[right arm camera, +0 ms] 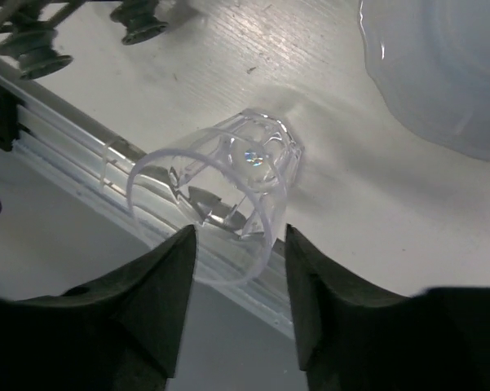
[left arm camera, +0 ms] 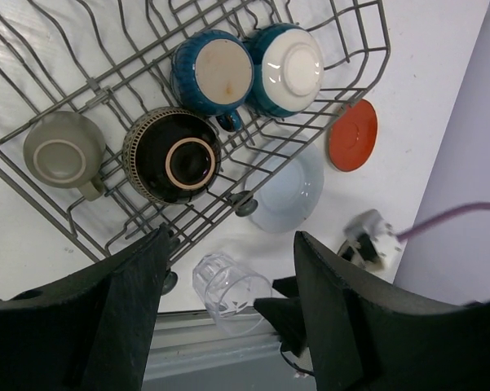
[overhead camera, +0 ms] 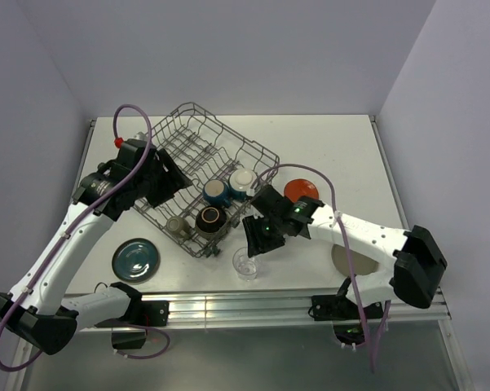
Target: Load the mixed dishes into the dish rack
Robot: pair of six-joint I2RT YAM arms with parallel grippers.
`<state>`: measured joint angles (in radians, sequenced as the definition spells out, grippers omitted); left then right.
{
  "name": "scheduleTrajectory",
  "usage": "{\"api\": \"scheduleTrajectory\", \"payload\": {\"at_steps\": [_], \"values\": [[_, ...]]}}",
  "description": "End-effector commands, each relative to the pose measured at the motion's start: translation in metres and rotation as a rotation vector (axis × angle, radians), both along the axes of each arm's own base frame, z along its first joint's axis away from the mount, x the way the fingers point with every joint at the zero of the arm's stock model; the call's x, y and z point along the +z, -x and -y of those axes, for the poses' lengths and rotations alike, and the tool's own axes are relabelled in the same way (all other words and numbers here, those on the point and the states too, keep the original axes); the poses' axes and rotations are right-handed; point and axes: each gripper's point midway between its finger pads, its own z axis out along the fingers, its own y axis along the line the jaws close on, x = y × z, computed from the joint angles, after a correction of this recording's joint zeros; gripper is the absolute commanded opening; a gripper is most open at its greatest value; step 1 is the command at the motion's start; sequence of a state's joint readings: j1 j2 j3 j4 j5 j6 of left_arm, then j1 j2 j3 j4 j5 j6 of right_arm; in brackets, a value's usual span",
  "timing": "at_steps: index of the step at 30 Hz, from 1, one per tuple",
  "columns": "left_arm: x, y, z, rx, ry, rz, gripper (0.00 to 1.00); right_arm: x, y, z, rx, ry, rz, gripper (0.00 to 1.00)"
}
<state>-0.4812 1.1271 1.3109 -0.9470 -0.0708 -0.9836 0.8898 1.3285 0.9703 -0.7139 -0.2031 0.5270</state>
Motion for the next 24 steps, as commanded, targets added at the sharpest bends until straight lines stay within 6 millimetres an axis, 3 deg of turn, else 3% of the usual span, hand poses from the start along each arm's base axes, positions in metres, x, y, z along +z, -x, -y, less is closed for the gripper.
{"api": "scheduleTrajectory", "payload": {"at_steps": [1,6,9,10,11,12,15,17,19,20,22,24], "values": [[0.023,-0.002,0.010,-0.048,0.045,0.057,0.68,-0.017,0.000,-0.005,-0.011,0.024,-0.006,0.52],[0.028,-0.002,0.013,-0.081,0.042,0.070,0.69,-0.031,0.001,0.003,-0.018,0.071,-0.008,0.43],[0.029,-0.003,0.017,-0.104,0.047,0.069,0.69,-0.032,0.001,0.006,-0.011,0.091,-0.004,0.26],[0.030,-0.003,0.019,-0.120,0.050,0.075,0.69,-0.028,0.000,0.006,-0.012,0.089,0.002,0.08],[0.031,-0.004,0.022,-0.131,0.054,0.076,0.69,-0.023,-0.002,0.006,-0.013,0.090,0.013,0.00],[0.035,-0.006,0.027,-0.154,0.070,0.096,0.69,-0.016,-0.003,0.010,-0.016,0.095,0.029,0.00],[0.052,-0.008,0.049,-0.266,0.143,0.152,0.76,0.022,-0.006,0.007,-0.022,0.017,0.043,0.00],[0.066,-0.001,0.066,-0.379,0.211,0.197,0.82,0.058,-0.016,0.004,-0.056,-0.105,0.044,0.00],[0.088,-0.001,0.082,-0.469,0.279,0.292,0.86,0.091,-0.011,-0.003,-0.039,-0.256,-0.025,0.00],[0.100,0.009,0.090,-0.540,0.327,0.320,0.90,0.104,-0.022,0.003,-0.079,-0.317,-0.039,0.00],[0.121,0.012,0.098,-0.598,0.391,0.408,0.93,0.135,-0.015,-0.003,-0.026,-0.477,-0.124,0.00],[0.135,0.020,0.103,-0.651,0.436,0.455,0.96,0.158,-0.027,0.001,-0.049,-0.576,-0.141,0.00]]}}
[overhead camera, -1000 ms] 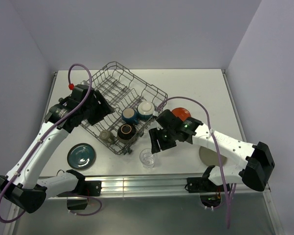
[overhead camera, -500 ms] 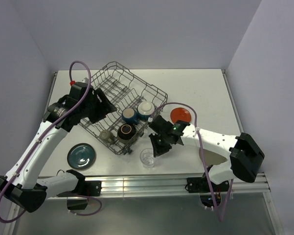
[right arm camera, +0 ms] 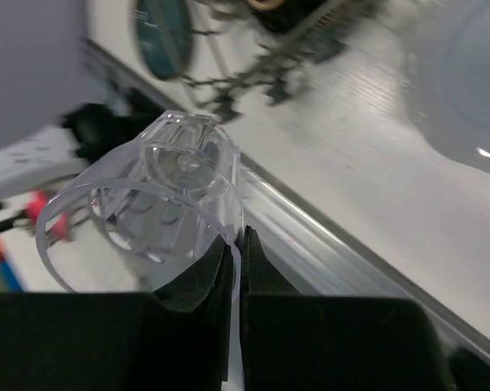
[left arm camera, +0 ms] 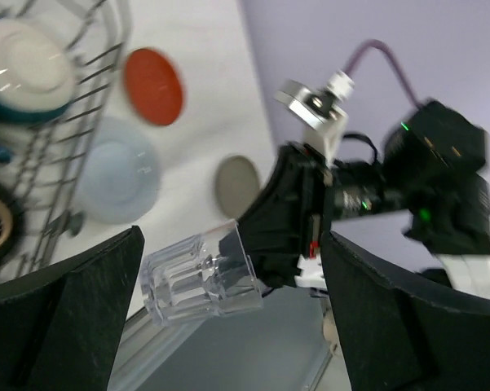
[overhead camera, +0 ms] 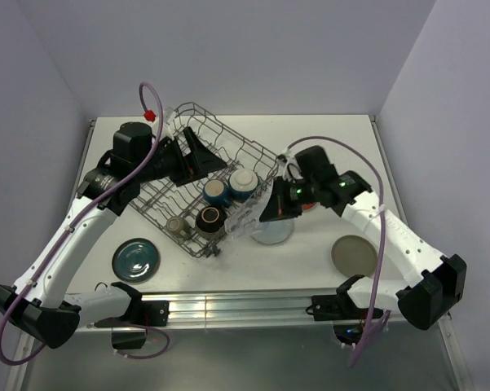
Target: Load the mixed dishes into the dish rack
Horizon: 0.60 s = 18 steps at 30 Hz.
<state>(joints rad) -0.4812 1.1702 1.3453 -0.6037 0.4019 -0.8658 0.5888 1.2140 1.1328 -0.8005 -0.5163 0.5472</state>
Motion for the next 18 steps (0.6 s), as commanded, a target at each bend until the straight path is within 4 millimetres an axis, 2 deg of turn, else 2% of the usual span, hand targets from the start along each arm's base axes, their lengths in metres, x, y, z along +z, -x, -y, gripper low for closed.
{"api": "scheduleTrajectory", "payload": {"at_steps": [1,3,5,7,8,9,10,11,12,14,18], "values": [[0.067,0.019,0.021,-0.188,0.186,0.247,0.96,0.072,0.017,-0.014,0.136,-0.328,-0.082,0.00],[0.071,0.027,0.025,-0.237,0.220,0.247,0.97,0.089,0.009,-0.016,0.125,-0.401,-0.085,0.00],[0.080,0.032,0.028,-0.269,0.258,0.284,0.98,0.101,0.006,-0.021,0.152,-0.467,-0.077,0.00],[0.082,0.037,0.028,-0.293,0.268,0.290,0.98,0.111,0.007,-0.024,0.144,-0.527,-0.128,0.00],[0.085,0.041,0.027,-0.301,0.273,0.303,0.99,0.125,0.002,-0.028,0.163,-0.584,-0.067,0.00],[0.085,0.043,0.027,-0.307,0.274,0.307,0.99,0.127,0.003,-0.029,0.132,-0.616,-0.141,0.00],[0.087,0.047,0.025,-0.310,0.275,0.322,0.99,0.134,0.002,-0.030,0.133,-0.649,-0.144,0.00],[0.088,0.049,0.024,-0.311,0.273,0.325,0.99,0.150,0.001,-0.032,0.144,-0.713,-0.144,0.00],[0.086,0.049,0.023,-0.311,0.267,0.331,0.99,0.148,0.000,-0.032,0.133,-0.731,-0.174,0.00],[0.088,0.054,0.021,-0.316,0.269,0.339,0.99,0.166,-0.002,-0.033,0.143,-0.806,-0.169,0.00],[0.091,0.062,0.021,-0.334,0.292,0.346,0.99,0.172,-0.012,-0.035,0.118,-0.851,-0.188,0.00]]}}
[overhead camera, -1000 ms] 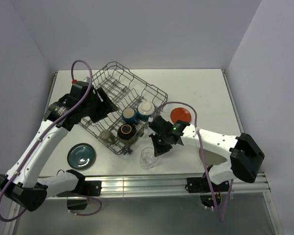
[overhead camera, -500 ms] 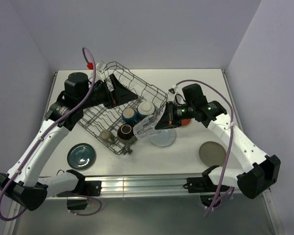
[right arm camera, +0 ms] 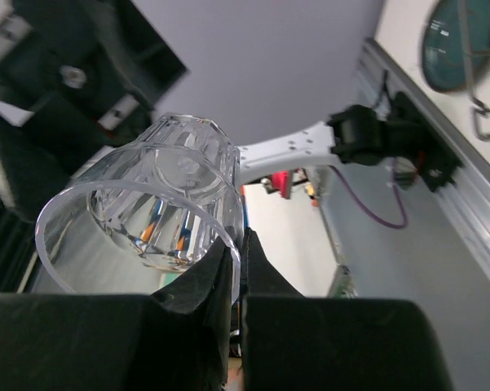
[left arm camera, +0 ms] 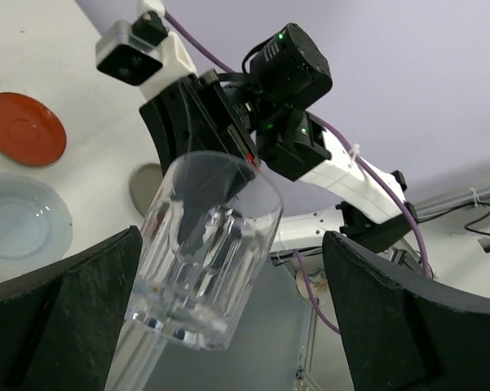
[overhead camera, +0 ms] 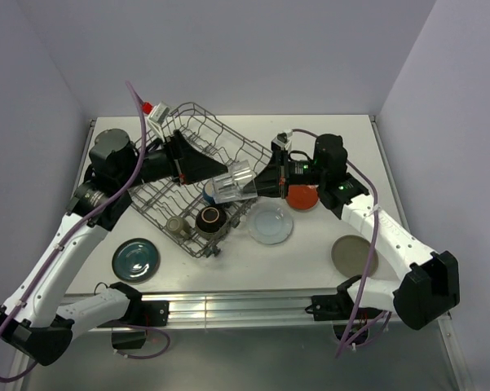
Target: Load the mixed dishes into the dish rack
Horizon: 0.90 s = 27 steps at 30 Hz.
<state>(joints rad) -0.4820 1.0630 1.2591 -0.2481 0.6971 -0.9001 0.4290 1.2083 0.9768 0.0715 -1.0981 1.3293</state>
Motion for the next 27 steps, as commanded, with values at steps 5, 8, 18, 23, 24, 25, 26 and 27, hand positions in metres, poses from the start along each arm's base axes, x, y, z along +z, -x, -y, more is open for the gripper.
{"api": "scheduleTrajectory", "payload": {"at_steps": [5,8,18,23,24,25,26,27], "values": [[0.017,0.016,0.002,-0.048,0.042,0.079,0.99,0.065,-0.005,-0.001,0.027,-0.209,0.070,0.00],[0.018,0.017,0.004,-0.042,0.042,0.089,0.99,0.069,-0.011,-0.003,0.015,-0.218,0.061,0.00],[0.024,0.013,0.012,-0.048,0.057,0.111,0.85,0.075,-0.020,-0.006,0.003,-0.268,0.028,0.00],[0.024,0.004,0.014,-0.028,0.059,0.120,0.59,0.079,-0.022,-0.006,0.016,-0.293,0.009,0.00],[0.026,0.003,0.015,-0.025,0.064,0.124,0.57,0.080,-0.023,-0.006,0.019,-0.297,0.007,0.00],[0.028,0.002,0.015,-0.020,0.069,0.133,0.56,0.080,-0.022,-0.006,0.023,-0.298,0.005,0.00],[0.028,-0.002,0.016,-0.013,0.070,0.136,0.51,0.080,-0.023,-0.007,0.028,-0.298,-0.002,0.00],[0.031,-0.004,0.017,-0.008,0.074,0.141,0.48,0.080,-0.023,-0.007,0.030,-0.300,-0.003,0.00]]}}
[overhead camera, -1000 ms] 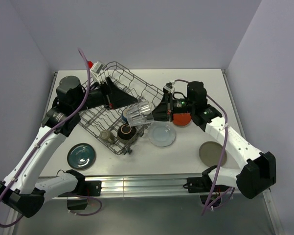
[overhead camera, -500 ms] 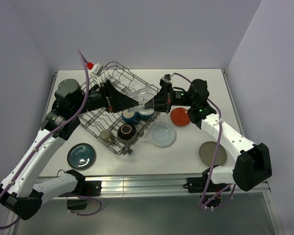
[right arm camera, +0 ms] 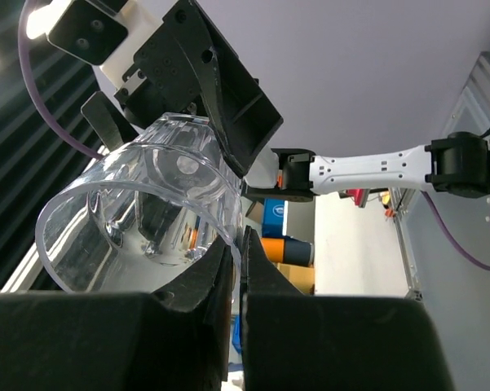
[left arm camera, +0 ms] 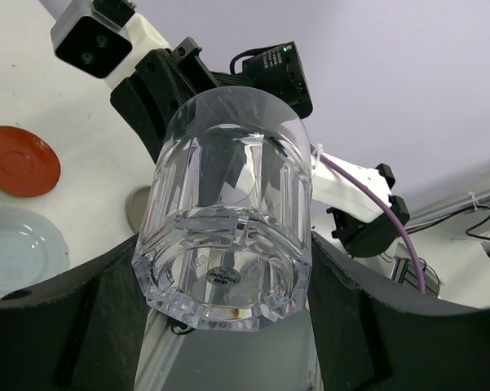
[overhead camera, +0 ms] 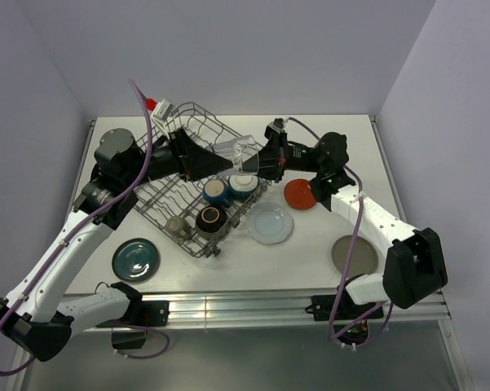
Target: Load the mixed dishes into the dish rack
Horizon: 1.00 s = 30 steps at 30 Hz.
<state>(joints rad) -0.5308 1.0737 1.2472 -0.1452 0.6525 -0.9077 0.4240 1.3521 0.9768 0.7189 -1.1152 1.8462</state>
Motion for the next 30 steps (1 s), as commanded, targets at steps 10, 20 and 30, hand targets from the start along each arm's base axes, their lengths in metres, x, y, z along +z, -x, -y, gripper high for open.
{"api": "scheduleTrajectory", "payload": {"at_steps": [10,20,30], "values": [[0.008,-0.057,-0.010,0.225,-0.043,0.041,0.00,-0.012,-0.023,0.012,-0.095,0.017,-0.004,1.00],[-0.079,-0.166,-0.128,0.781,-0.433,-0.274,0.00,-0.144,-0.037,0.069,-0.254,0.694,-0.001,1.00],[-0.180,-0.267,-0.187,1.020,-0.813,-0.548,0.00,-0.211,-0.035,0.136,-0.279,1.228,0.104,1.00]]}}
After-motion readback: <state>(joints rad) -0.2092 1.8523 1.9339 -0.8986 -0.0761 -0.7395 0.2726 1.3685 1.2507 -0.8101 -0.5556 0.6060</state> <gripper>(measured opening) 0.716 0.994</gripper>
